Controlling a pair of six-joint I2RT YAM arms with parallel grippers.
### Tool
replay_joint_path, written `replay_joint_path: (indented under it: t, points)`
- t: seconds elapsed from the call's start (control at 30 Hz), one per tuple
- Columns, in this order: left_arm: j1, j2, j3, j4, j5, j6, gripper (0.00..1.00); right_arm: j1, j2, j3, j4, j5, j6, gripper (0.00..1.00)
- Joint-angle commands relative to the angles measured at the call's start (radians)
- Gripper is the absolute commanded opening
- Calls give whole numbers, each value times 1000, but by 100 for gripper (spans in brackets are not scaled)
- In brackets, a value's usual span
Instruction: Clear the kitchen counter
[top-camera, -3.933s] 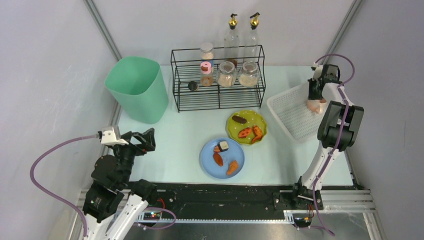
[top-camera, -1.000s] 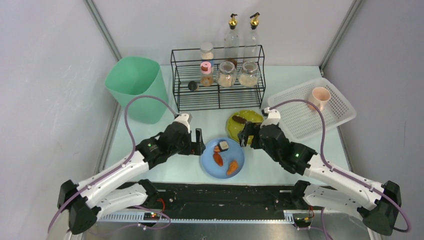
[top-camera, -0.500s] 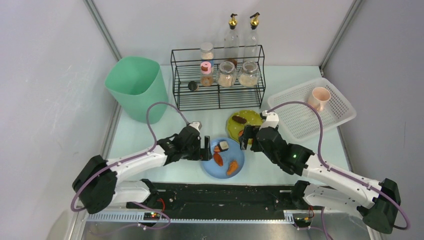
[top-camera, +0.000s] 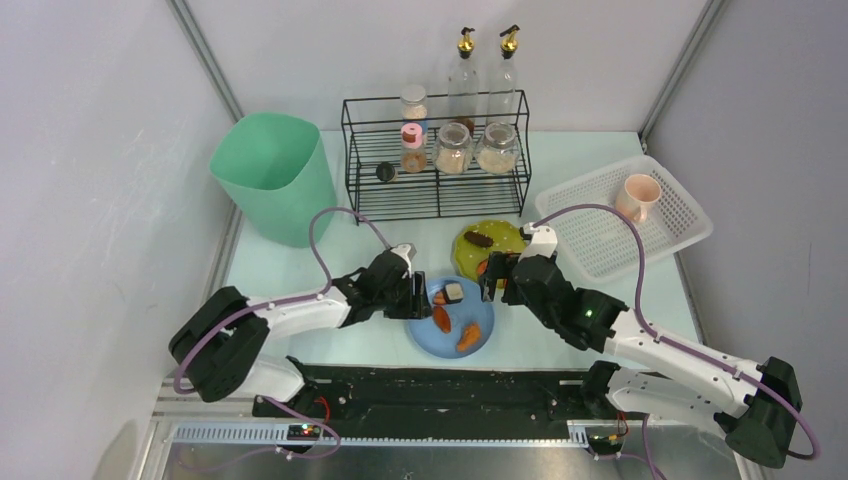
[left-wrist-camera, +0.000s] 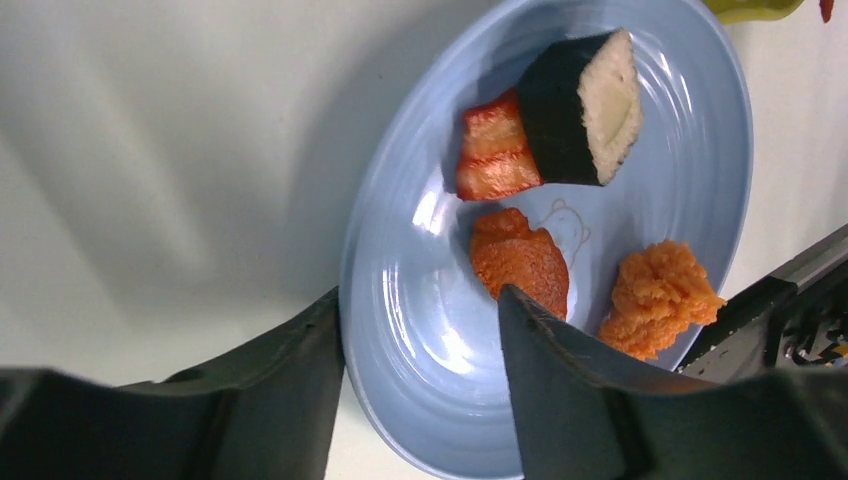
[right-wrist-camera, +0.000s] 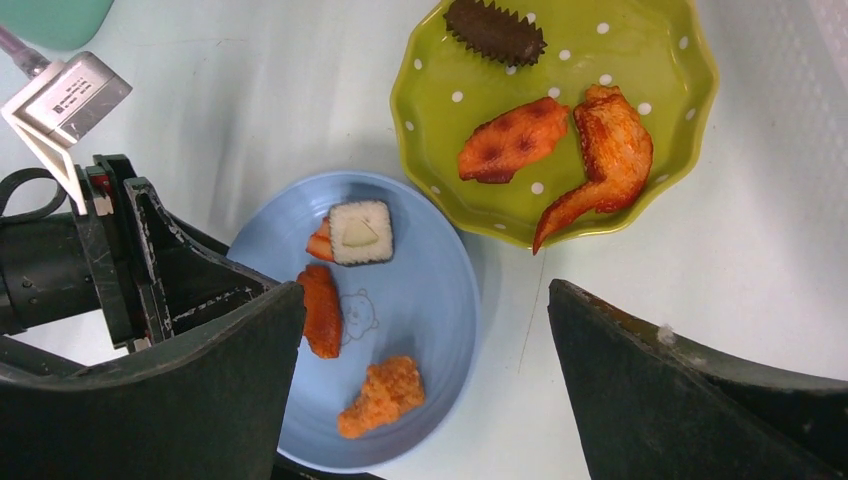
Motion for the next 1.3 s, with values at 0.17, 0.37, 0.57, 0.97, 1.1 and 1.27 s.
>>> replay_joint_path:
  t: [0.17,0.37,0.57,0.97,1.1,1.27]
  points:
    - [0,45,-71,51,22,-25,52,3,7,-6,46,6,-5,95]
    - [6,52,-80,64,28,-24,40,3,17,-6,47,4,-7,95]
    - [9,72,-83,76,47,-19,23,3,15,-6,40,5,-7,95]
    - [31,-65,-105,52,50,-17,0,4,-25,-7,9,28,-12,95]
    - [34,-169,-86,-12,40,-19,0,3,-72,-7,-1,32,-36,95]
    - [34,-292,-48,-77,48,-34,0,3,-125,-7,-11,35,-58,95]
